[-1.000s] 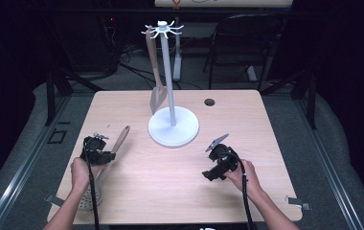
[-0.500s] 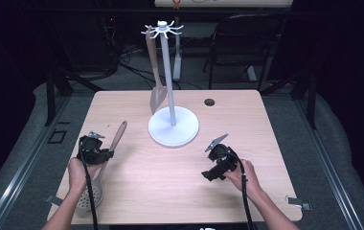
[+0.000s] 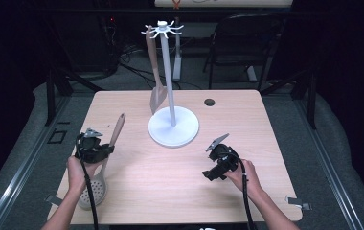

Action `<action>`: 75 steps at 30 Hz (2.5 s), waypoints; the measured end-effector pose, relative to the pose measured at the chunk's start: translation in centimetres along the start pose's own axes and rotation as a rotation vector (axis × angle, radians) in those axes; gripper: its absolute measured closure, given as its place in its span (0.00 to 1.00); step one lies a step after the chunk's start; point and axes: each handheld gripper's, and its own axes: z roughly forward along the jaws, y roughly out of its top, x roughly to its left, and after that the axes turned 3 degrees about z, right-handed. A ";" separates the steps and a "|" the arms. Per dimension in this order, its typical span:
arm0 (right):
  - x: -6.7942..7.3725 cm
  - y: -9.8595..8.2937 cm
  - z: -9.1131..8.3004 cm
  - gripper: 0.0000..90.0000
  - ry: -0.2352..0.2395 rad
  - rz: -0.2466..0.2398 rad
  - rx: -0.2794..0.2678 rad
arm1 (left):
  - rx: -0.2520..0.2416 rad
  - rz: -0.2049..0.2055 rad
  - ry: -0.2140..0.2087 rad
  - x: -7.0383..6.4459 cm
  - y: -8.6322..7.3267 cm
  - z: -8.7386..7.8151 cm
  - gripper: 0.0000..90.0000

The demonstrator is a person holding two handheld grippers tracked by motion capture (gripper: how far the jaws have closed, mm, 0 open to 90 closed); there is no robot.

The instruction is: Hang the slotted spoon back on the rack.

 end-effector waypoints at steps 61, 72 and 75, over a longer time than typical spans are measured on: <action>-0.3 -0.2 -0.1 0.13 -0.020 0.005 0.000 | -0.432 0.098 0.019 -2.8 7.0 -4.9 0.84; -0.3 -0.2 -0.1 0.13 -0.014 0.011 -0.008 | -0.440 0.126 0.012 -3.3 9.2 -4.7 0.84; -0.4 -0.2 -0.1 0.13 -0.020 0.007 -0.004 | -0.435 0.135 0.007 -3.4 9.8 -4.7 0.84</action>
